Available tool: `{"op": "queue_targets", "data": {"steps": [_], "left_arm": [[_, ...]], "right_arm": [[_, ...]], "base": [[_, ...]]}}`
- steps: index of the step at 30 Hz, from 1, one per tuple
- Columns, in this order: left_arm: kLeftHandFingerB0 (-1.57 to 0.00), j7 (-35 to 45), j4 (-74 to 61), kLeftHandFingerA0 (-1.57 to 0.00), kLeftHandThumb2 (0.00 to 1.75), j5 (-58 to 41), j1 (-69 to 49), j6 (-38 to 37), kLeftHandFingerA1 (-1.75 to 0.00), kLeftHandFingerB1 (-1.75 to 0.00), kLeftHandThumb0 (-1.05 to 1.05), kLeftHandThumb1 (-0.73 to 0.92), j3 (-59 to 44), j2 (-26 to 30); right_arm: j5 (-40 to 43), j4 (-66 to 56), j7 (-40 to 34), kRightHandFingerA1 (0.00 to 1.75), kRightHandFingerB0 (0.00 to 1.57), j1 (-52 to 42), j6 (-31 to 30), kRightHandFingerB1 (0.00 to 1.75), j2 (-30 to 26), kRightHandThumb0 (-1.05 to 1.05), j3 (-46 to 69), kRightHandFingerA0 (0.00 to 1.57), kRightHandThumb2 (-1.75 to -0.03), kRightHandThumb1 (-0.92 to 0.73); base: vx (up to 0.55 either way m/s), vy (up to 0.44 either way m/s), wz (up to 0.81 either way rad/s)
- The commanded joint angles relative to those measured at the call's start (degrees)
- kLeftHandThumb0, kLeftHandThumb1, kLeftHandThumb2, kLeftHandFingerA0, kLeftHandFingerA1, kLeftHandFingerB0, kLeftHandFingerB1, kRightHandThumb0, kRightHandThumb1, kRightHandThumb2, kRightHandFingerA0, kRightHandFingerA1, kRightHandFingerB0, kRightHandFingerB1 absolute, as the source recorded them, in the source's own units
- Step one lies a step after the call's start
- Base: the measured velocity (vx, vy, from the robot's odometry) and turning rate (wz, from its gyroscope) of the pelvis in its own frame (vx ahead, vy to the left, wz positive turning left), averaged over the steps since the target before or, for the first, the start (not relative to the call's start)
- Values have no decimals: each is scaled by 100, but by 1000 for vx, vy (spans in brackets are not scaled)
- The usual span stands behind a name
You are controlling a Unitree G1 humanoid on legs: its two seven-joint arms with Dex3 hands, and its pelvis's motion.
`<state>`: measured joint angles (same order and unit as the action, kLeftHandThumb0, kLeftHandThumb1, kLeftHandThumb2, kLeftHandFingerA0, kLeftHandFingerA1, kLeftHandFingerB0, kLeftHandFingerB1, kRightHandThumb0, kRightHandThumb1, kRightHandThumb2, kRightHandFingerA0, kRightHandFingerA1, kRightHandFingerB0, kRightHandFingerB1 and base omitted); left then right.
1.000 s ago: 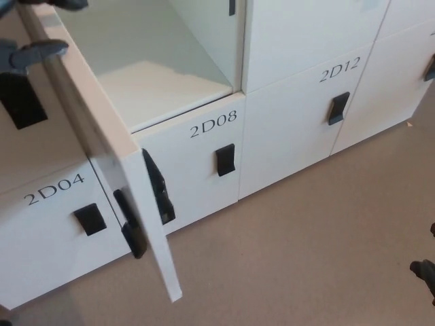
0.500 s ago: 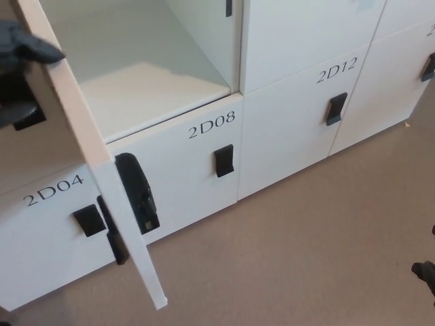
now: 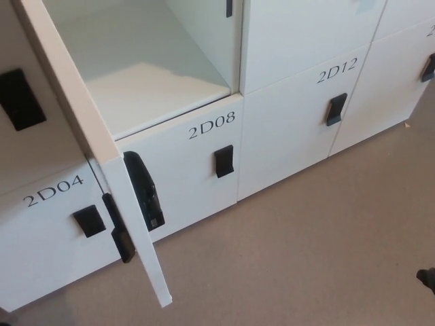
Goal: The robot walks towards an open cabinet and lifts its left hand to push the door towards the right to close it.
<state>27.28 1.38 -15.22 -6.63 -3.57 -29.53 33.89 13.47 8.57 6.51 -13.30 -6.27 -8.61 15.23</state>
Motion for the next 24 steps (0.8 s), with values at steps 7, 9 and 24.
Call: {"op": "queue_targets", "data": {"steps": [7, 9, 24], "left_arm": [[-2, -1337, 2842, -4, 103, -1147, -113, -109, -29, -8, -87, 73, -1615, -1982], [-1, -1285, 3161, 0, 106, -1231, 225, 690, -24, -19, -76, 74, -1540, -1806], [-1, -1389, 3979, -4, 100, -619, 2276, 1642, -45, -34, -65, 72, -357, -2096]], "right_arm": [[-248, 32, -66, 61, 40, -395, -61, 52, -395, -12, 243, 58, -58, -65], [-262, 64, -62, 63, 40, -382, -68, 52, -393, -12, 223, 59, -59, -65], [-270, 135, 13, 63, 41, -274, -39, 53, -457, -13, 221, 59, -59, -68]], "base": [[0, 0, 0], [0, 0, 0], [0, 0, 0]]}}
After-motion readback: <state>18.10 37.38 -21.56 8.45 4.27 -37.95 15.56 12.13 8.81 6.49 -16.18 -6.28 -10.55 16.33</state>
